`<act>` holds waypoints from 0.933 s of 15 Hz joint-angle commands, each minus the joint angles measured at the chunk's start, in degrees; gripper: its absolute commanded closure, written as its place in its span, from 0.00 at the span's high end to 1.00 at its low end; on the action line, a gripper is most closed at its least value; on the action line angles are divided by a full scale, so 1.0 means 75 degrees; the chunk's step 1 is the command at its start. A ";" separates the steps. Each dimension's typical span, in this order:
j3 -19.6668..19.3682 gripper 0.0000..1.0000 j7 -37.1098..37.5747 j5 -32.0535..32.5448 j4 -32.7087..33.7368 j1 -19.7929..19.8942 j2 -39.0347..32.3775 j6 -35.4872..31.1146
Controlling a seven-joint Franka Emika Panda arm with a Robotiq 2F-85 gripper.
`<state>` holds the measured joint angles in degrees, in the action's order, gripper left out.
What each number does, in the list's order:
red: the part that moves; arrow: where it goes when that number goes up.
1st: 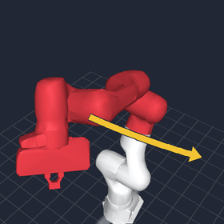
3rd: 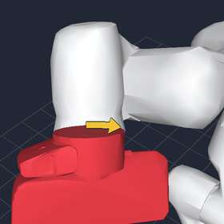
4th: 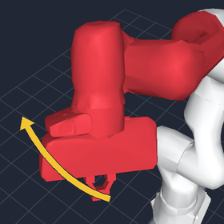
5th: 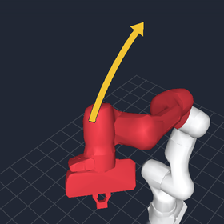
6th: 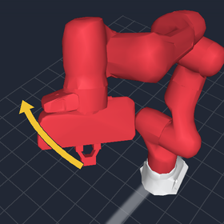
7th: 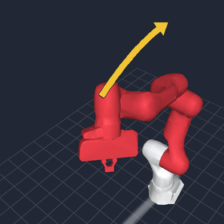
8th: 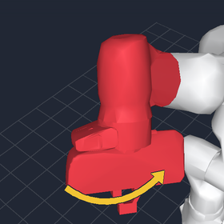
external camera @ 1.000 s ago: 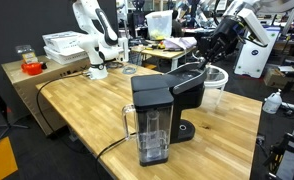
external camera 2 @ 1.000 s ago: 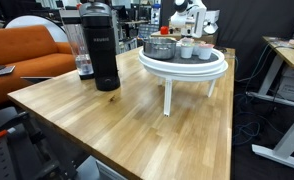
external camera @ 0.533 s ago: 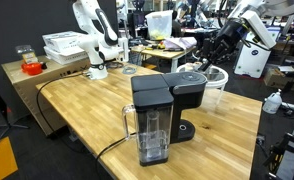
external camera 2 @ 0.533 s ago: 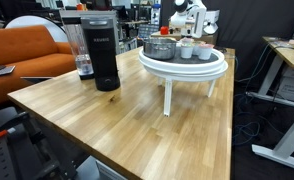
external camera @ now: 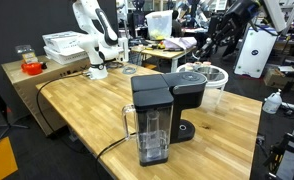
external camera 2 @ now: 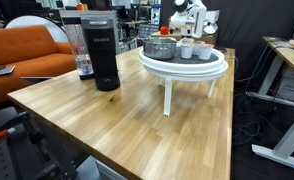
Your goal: Close the lid of the coffee maker
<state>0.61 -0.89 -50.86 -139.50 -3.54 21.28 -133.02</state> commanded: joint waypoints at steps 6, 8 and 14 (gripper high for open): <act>0.0115 0.05 0.0666 0.0128 -0.1040 0.0214 0.1910 -0.0032; 0.0154 0.10 0.0939 0.0340 -0.1337 0.0382 0.2254 -0.0095; 0.0193 0.31 0.1905 0.1204 -0.1943 0.1088 0.3264 -0.0024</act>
<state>0.69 8.89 -45.26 -151.89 1.70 42.09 -132.99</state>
